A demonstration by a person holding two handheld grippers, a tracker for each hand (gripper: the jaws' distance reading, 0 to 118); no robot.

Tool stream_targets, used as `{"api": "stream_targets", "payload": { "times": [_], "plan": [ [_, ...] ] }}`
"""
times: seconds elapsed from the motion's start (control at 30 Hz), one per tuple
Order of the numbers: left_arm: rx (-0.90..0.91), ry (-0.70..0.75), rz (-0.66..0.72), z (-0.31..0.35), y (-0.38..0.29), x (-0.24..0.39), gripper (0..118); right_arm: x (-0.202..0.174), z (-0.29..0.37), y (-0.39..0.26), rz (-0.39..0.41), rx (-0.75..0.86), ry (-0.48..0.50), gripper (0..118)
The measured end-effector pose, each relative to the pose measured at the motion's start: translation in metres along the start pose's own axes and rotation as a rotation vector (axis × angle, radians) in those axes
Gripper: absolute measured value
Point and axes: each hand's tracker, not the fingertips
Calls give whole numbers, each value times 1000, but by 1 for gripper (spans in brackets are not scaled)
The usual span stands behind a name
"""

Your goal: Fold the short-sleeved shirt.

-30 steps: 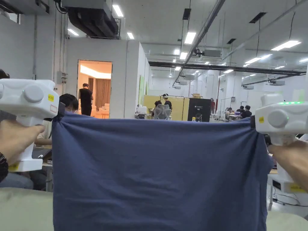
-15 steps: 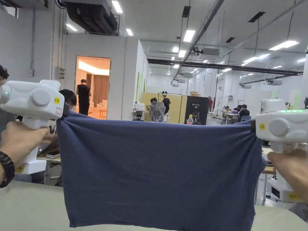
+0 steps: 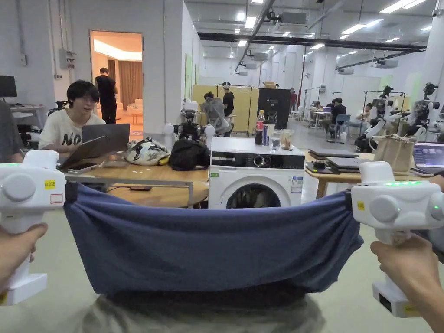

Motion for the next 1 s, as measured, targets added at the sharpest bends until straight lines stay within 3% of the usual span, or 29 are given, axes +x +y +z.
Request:
{"api": "stream_targets", "payload": {
  "times": [0.33, 0.47, 0.63, 0.83, 1.0],
  "plan": [
    [-98, -20, -27, 59, -121, -8, 0, -5, 74, -128, 63, -140, 12, 0],
    [-189, -25, 13, 67, -173, -17, 0, -10, 85, -176, 65, -251, 68, 0],
    [-349, -39, 33, 64, -227, -25, 0, -14, 90, -225, 76, -374, 89, 0],
    [-519, -40, 5, 50, -263, -31, 0, -16, 85, -276, 160, -572, 74, 0],
    [-660, -37, -27, 33, -285, -38, 0, -9, 68, -307, 151, -678, 90, 0]
  ]
}}
